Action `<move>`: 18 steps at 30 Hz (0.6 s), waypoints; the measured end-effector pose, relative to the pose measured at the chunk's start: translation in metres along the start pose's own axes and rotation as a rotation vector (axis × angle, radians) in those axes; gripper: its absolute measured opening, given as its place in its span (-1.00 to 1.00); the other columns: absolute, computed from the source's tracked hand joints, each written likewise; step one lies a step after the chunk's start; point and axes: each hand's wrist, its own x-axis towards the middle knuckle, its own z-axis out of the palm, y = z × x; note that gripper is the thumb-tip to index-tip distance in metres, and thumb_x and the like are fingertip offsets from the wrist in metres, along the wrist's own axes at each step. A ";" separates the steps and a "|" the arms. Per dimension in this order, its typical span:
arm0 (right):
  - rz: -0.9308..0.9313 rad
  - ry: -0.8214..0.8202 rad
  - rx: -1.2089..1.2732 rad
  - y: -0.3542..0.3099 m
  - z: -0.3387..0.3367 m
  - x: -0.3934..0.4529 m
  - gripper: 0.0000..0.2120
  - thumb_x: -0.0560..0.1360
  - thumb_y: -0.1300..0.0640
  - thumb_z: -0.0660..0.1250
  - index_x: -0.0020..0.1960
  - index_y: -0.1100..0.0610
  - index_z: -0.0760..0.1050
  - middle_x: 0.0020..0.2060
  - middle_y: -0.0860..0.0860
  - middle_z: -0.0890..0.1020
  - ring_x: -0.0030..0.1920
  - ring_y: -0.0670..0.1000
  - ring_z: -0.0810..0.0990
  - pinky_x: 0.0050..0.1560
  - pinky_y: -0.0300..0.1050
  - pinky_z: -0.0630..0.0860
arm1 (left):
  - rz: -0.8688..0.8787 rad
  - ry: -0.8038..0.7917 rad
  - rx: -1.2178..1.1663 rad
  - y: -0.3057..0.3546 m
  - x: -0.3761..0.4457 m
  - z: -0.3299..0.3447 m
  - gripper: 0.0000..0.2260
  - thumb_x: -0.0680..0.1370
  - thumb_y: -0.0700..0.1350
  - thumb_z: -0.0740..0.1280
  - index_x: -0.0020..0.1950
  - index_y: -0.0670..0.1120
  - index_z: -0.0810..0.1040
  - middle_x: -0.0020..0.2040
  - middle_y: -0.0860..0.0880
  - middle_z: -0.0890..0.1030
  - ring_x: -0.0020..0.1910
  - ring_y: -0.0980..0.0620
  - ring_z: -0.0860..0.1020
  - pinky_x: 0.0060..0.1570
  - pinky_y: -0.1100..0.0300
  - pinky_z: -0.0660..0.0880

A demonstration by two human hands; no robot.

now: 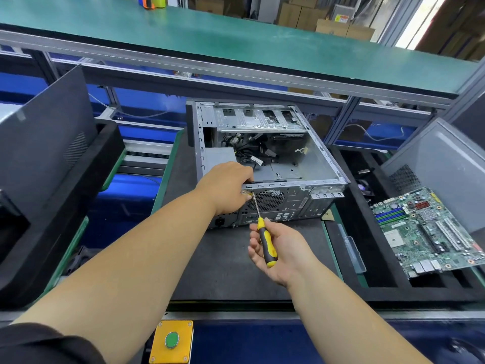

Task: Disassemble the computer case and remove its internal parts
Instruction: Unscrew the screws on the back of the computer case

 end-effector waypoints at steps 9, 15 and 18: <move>-0.120 0.036 -0.128 0.005 0.006 0.003 -0.85 0.56 0.13 0.38 -0.12 0.14 0.44 -0.46 0.01 0.50 -0.57 -0.08 0.44 -0.53 -0.26 0.42 | 0.005 -0.001 0.007 0.001 -0.001 -0.001 -0.70 0.50 0.05 0.40 0.16 -0.02 0.48 0.06 0.01 0.53 0.11 -0.02 0.44 0.08 0.09 0.40; -0.152 0.017 -0.134 0.009 0.003 0.004 -0.70 0.62 0.04 0.27 -0.13 0.26 0.53 -0.45 0.06 0.52 -0.53 -0.04 0.47 -0.48 -0.20 0.48 | -0.003 -0.004 0.007 0.001 0.000 -0.001 -0.73 0.50 0.04 0.39 0.14 0.00 0.47 0.04 0.03 0.52 0.09 -0.01 0.44 0.05 0.10 0.39; -0.145 -0.026 -0.104 0.009 0.003 0.003 -0.67 0.67 0.11 0.17 -0.10 0.33 0.53 -0.43 0.09 0.53 -0.47 -0.02 0.47 -0.41 -0.19 0.47 | 0.001 -0.003 0.011 0.001 -0.001 0.000 -0.72 0.50 0.05 0.39 0.15 0.00 0.47 0.05 0.03 0.52 0.10 -0.01 0.44 0.06 0.10 0.39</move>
